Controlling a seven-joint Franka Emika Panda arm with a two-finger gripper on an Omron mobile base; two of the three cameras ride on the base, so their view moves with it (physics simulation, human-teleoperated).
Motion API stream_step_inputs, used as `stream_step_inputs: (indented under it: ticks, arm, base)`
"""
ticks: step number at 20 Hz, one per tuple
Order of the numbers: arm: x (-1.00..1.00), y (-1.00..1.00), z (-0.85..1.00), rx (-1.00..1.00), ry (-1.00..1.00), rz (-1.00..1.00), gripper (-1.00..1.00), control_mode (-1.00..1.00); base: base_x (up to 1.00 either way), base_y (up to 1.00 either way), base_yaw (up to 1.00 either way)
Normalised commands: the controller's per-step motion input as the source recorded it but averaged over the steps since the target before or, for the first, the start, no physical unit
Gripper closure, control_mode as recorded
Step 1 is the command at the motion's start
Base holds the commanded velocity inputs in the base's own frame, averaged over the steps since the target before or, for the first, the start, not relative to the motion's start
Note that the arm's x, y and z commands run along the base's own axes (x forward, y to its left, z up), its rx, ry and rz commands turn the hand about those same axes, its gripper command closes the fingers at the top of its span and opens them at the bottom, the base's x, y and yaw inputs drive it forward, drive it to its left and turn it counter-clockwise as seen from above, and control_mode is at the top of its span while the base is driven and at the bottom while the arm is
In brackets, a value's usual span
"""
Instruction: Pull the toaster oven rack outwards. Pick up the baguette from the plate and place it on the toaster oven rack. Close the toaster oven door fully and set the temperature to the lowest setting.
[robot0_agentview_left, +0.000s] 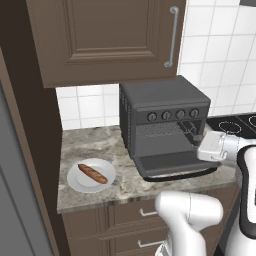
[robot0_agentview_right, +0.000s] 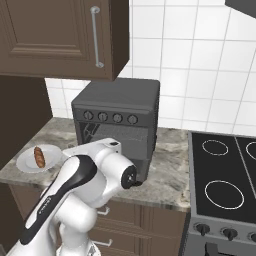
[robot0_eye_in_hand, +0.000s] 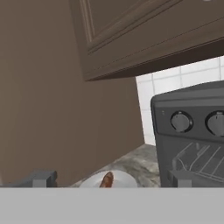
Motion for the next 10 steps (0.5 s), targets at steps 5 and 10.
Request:
stream_step_inputs:
  ticks: [5, 10]
  arm:
    - [0.27, 0.12, 0.00, 0.03, 0.02, 0.00, -1.00, -1.00]
    - [0.27, 0.04, 0.00, 0.05, 0.02, 0.00, -1.00, -1.00]
  base:
    - [0.00, 0.00, 0.00]
    - [0.00, 0.00, 0.00]
